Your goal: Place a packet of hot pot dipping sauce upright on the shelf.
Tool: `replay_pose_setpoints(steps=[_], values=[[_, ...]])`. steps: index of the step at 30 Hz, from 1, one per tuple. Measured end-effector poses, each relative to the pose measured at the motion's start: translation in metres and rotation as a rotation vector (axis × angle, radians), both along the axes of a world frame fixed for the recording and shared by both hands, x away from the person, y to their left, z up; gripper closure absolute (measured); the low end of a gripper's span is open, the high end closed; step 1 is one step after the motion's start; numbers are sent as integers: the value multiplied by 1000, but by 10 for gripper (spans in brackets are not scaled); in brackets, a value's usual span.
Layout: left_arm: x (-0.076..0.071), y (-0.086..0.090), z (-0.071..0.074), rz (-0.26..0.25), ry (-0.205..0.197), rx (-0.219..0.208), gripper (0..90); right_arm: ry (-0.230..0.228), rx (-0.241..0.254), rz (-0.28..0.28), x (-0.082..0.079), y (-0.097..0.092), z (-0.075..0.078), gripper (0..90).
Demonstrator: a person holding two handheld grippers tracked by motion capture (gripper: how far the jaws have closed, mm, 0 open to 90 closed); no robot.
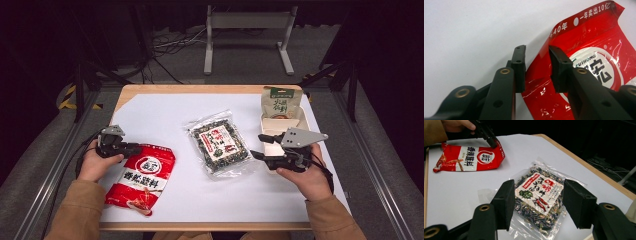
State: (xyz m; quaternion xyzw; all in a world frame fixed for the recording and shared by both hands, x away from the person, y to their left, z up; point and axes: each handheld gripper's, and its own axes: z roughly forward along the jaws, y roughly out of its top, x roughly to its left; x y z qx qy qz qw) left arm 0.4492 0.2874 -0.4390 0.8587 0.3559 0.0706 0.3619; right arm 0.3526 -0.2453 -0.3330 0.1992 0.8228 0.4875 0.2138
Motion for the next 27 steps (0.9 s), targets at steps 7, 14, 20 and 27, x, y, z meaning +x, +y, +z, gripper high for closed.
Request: replay_pose_setpoints(steps=[7, 14, 20, 27], values=[[-2, -5, -6, -62, 29, 22, 715, 5, -1, 4, 0, 1, -1, 436], [-3, -8, -6, -76, 12, 56, 785, 5, -2, 6, 0, 1, -1, 434], [-3, -7, -1, -66, 17, 67, 875, 6, -2, 10, 0, 1, -2, 480], [-8, 0, 16, -26, 18, 6, 892, 48, 23, 27, 0, 3, -2, 572]])
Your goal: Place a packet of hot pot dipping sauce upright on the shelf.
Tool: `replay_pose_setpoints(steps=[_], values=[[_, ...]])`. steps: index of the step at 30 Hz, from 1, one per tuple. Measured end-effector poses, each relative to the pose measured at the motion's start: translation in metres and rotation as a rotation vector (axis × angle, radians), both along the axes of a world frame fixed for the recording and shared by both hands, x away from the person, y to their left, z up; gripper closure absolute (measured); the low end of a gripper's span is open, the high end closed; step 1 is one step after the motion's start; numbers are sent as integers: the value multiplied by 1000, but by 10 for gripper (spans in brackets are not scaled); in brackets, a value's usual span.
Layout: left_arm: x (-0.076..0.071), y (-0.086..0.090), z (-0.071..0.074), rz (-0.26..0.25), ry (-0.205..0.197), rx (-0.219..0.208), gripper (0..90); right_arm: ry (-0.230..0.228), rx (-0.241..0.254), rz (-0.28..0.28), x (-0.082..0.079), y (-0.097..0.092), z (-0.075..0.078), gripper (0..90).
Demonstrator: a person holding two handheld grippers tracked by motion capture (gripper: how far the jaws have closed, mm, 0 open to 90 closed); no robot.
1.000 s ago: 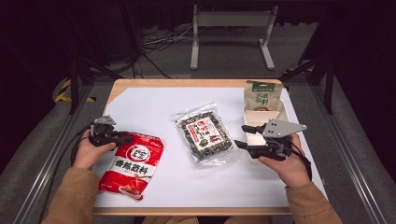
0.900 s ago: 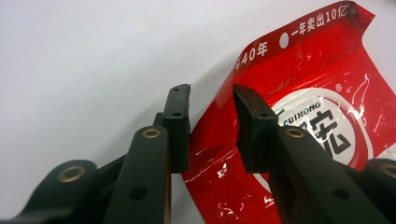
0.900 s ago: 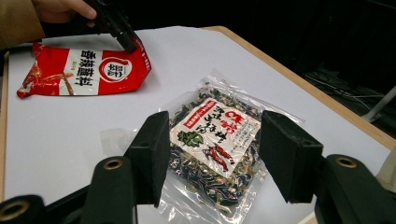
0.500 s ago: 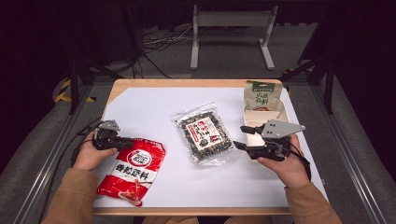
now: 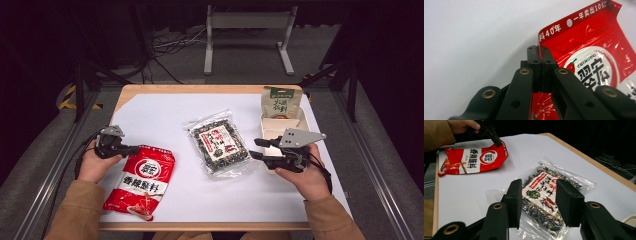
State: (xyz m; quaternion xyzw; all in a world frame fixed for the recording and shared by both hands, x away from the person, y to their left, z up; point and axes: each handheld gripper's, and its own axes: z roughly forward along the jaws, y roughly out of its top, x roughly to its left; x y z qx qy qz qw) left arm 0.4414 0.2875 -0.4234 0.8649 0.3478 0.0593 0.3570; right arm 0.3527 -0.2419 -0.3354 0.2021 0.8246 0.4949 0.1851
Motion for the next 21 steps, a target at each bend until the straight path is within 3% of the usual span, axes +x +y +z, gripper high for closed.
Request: replay_pose_setpoints(steps=[2, 4, 10, 17, 21], values=[[-3, 3, 9, 20, -11, -26, 893, 28, 17, 17, 1, 2, -1, 585], [-7, 5, 17, 38, -15, -49, 894, 44, 0, 19, 0, 5, 0, 614], [-20, 7, 43, 57, -47, -109, 896, 44, -17, 39, -1, 16, 1, 596], [-38, -1, 73, 48, -145, -122, 898, 45, -25, 59, -3, 27, 3, 586], [-45, -4, 86, 27, -187, -161, 899, 36, -19, 60, -6, 30, 7, 584]])
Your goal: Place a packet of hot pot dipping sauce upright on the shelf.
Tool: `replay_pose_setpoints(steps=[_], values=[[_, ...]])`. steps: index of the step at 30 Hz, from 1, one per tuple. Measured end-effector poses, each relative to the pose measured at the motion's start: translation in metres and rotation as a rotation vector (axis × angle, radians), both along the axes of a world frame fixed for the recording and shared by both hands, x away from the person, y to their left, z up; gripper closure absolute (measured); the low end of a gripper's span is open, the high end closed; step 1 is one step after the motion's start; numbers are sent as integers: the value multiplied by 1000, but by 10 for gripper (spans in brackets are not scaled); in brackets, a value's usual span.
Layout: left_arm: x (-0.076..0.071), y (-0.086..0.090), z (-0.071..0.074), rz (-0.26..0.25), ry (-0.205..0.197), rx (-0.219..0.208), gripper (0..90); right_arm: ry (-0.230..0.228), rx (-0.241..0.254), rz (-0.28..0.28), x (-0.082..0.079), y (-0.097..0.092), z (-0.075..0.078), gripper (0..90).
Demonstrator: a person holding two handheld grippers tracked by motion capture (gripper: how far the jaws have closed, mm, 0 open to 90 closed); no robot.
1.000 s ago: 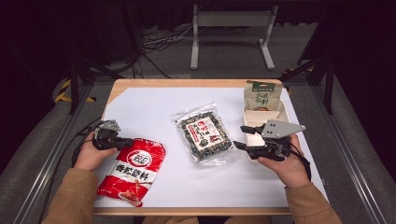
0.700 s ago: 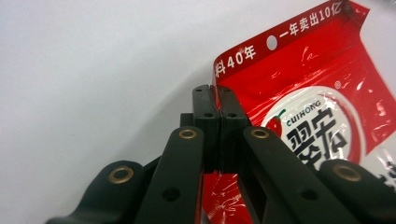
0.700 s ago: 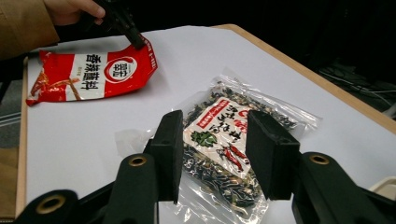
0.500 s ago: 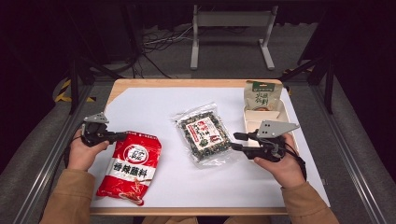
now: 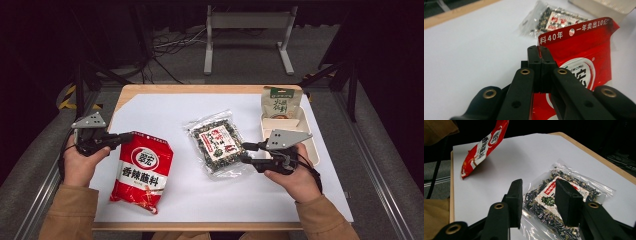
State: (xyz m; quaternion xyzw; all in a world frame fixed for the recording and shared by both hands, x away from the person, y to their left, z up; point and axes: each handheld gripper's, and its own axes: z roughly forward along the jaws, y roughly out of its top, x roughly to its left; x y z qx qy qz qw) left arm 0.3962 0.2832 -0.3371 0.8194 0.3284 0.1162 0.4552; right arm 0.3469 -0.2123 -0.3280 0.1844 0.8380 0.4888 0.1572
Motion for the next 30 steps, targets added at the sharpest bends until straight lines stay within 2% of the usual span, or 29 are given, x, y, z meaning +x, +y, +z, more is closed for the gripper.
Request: replay_pose_setpoints(steps=[5, 6, 13, 17, 20, 30], values=[[-12, -6, 15, -32, -54, -21, 899, -7, 8, -2, -3, 1, 5, 580], [-12, -6, 15, -32, -54, -21, 899, -7, 8, -2, -3, 1, 5, 580], [-32, -16, 34, -114, -122, -34, 900, -25, 17, 14, -7, 4, 13, 578], [-37, -20, 39, -127, -134, -42, 900, -27, 22, 27, -7, 7, 16, 578], [-40, -23, 41, -154, -143, -58, 900, -10, 33, 52, -5, 11, 17, 579], [-51, -36, 49, -213, -174, -63, 900, -34, -5, 107, -2, 32, 31, 574]])
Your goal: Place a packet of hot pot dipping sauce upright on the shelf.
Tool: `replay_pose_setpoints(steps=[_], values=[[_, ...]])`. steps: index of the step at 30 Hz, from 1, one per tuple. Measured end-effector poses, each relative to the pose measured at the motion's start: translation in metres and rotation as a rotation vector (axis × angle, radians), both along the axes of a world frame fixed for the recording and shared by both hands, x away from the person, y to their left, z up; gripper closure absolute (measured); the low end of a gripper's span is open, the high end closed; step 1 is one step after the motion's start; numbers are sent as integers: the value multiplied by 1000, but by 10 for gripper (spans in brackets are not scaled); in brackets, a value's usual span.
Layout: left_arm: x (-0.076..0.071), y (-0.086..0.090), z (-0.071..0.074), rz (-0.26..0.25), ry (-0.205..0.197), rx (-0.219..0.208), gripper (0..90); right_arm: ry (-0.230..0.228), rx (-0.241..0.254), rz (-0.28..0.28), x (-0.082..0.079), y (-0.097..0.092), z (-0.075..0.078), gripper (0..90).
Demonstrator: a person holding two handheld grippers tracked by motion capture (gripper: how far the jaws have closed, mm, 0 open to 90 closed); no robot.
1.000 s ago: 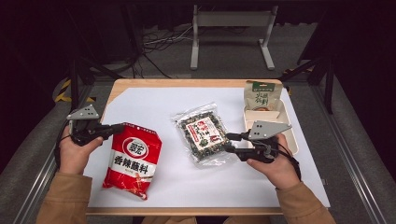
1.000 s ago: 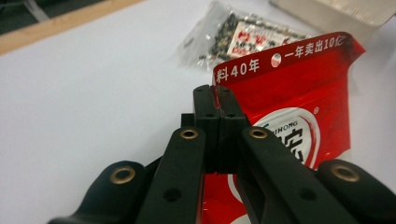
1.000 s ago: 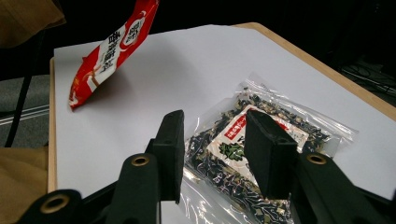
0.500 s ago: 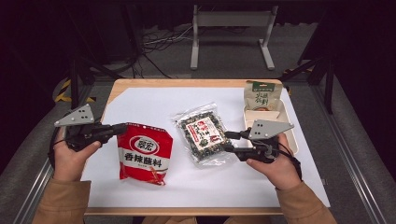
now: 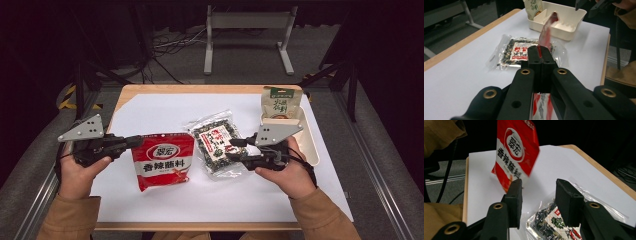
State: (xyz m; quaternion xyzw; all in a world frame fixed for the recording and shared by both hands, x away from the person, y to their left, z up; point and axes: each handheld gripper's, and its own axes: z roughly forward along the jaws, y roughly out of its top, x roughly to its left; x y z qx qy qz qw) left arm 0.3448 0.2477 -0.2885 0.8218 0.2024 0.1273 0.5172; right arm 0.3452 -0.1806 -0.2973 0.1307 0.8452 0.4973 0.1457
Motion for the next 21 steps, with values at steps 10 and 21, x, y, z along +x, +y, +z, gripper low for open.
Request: replay_pose_setpoints(steps=[10, 21], values=[[-4, -4, 3, -23, -16, -10, 900, -41, -73, 46, 15, 33, 15, 539], [-13, -9, 8, -92, -32, -47, 900, -50, -124, 90, 28, 69, 25, 454]])
